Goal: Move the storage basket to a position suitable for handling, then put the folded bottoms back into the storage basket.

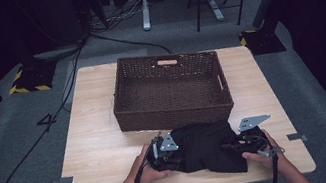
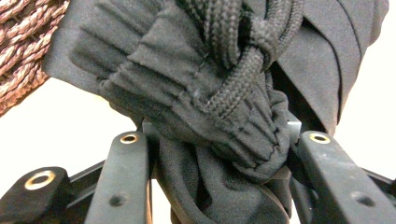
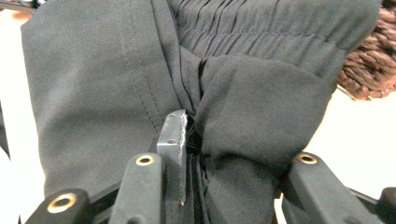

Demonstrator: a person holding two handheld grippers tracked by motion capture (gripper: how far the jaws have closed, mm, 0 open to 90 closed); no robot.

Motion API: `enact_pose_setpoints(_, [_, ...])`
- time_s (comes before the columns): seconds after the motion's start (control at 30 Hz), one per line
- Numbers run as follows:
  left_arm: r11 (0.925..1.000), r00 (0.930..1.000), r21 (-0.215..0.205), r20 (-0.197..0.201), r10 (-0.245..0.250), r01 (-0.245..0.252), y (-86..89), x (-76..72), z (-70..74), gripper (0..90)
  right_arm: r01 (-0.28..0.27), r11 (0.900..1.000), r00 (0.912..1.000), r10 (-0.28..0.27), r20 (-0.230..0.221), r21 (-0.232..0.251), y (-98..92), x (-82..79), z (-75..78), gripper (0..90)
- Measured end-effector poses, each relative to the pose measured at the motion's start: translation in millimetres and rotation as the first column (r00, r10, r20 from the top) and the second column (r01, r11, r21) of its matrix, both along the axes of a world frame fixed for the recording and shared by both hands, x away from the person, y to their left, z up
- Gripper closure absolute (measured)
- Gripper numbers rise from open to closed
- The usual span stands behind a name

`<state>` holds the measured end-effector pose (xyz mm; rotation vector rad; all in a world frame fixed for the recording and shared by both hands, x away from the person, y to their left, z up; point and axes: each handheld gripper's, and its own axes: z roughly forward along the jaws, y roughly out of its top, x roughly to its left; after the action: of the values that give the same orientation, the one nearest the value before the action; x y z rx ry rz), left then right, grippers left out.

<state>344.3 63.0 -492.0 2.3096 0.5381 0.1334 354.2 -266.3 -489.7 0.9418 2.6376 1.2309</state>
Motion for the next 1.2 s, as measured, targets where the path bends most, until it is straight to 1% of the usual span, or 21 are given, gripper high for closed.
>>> enact_pose_setpoints(0.03, [1.0,1.0,0.001,0.001,-0.001,0.001,1.0,-0.5,0.2,55.8,0.0,1.0,1.0,0.0,0.0,0.0,0.0,0.0,0.0,64.6])
enact_pose_setpoints(0.13, [0.9999,1.0,-0.015,0.002,0.002,-0.002,4.2,-1.2,-1.2,56.3,0.004,1.0,0.9998,-0.004,0.02,-0.01,3.2,-2.1,1.1,65.9])
enact_pose_setpoints(0.2, [0.9998,1.0,-0.022,-0.004,-0.001,0.0,4.7,-0.3,-1.4,56.5,0.01,1.0,0.9996,-0.01,0.028,-0.008,3.7,-3.1,0.7,66.2])
enact_pose_setpoints(0.3, [0.9997,1.0,-0.024,-0.008,-0.005,0.005,5.1,0.6,-1.4,56.5,0.013,1.0,0.9993,-0.013,0.036,0.007,2.0,-4.4,-0.5,67.2])
enact_pose_setpoints(0.5, [0.9998,1.0,-0.019,0.0,-0.005,0.005,4.6,-0.2,-1.1,56.9,0.016,1.0,0.9983,-0.016,0.057,0.001,2.6,-7.2,0.6,70.2])
enact_pose_setpoints(0.7, [0.9998,0.9994,-0.01,0.032,-0.014,0.015,4.2,-2.1,0.4,62.0,0.014,1.0,0.9971,-0.014,0.075,0.003,1.7,-10.3,2.4,73.3])
enact_pose_setpoints(0.8, [0.9996,0.9992,-0.024,0.038,-0.012,0.013,4.7,-2.3,0.6,64.1,0.011,1.0,0.9961,-0.01,0.088,-0.002,2.4,-12.5,5.1,74.1])
enact_pose_setpoints(0.83, [0.9997,0.9991,-0.021,0.04,-0.011,0.011,5.2,-2.8,1.2,64.1,0.011,1.0,0.9961,-0.01,0.088,-0.002,2.4,-12.5,5.1,74.3])
enact_pose_setpoints(0.87, [0.9995,0.9987,-0.024,0.046,-0.02,0.021,5.9,-2.3,3.1,64.9,0.006,1.0,0.9955,-0.006,0.095,-0.003,2.4,-13.9,6.9,74.6])
enact_pose_setpoints(1.0, [0.9995,0.9983,-0.026,0.055,-0.019,0.021,7.5,-4.4,6.3,65.8,0.006,1.0,0.9951,-0.006,0.099,0.002,2.5,-16.1,10.2,74.7])
enact_pose_setpoints(1.07, [0.9994,0.9973,-0.019,0.069,-0.026,0.027,8.5,-7.2,9.2,65.9,0.002,1.0,0.9942,-0.002,0.108,-0.001,3.1,-18.0,12.8,74.8])
enact_pose_setpoints(1.2, [0.9991,0.995,-0.021,0.094,-0.034,0.036,10.3,-14.0,17.3,65.9,-0.011,1.0,0.9919,0.011,0.127,0.001,5.3,-23.5,20.9,75.0])
